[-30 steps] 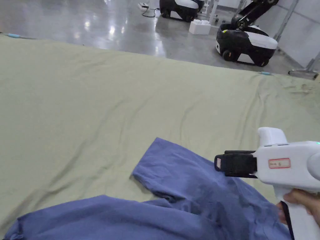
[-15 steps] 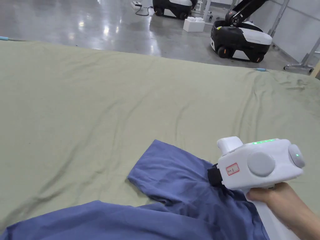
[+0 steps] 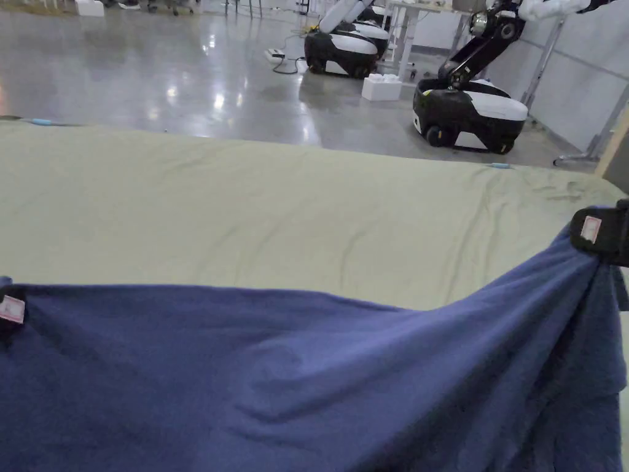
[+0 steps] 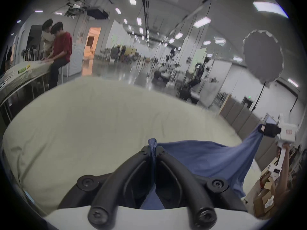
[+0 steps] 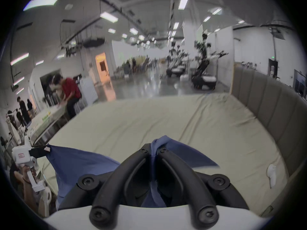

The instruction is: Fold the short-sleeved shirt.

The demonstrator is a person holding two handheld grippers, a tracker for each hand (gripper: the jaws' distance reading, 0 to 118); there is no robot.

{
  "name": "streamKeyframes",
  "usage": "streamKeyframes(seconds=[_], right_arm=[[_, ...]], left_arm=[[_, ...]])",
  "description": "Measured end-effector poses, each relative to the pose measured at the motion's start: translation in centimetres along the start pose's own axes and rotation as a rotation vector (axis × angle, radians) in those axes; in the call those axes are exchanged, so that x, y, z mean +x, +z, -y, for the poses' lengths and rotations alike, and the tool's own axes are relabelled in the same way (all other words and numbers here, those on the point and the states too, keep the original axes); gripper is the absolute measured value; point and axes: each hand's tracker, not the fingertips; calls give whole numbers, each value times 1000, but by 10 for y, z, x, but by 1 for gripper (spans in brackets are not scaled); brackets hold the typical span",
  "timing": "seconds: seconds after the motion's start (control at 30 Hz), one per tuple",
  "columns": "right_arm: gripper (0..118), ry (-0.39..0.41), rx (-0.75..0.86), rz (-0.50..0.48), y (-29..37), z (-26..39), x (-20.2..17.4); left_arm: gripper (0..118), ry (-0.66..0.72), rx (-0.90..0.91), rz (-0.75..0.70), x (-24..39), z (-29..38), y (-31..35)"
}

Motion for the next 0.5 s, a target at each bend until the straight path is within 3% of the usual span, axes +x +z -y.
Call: streamKeyframes(seconds=[0.2, 0.5], right_arm=[[8, -71, 199, 6, 63, -46, 19], [8, -82, 326, 28, 58, -147, 15]], left_arm=[[4, -177, 175, -27, 21, -85, 35], [4, -195, 249, -48, 45, -206, 17]])
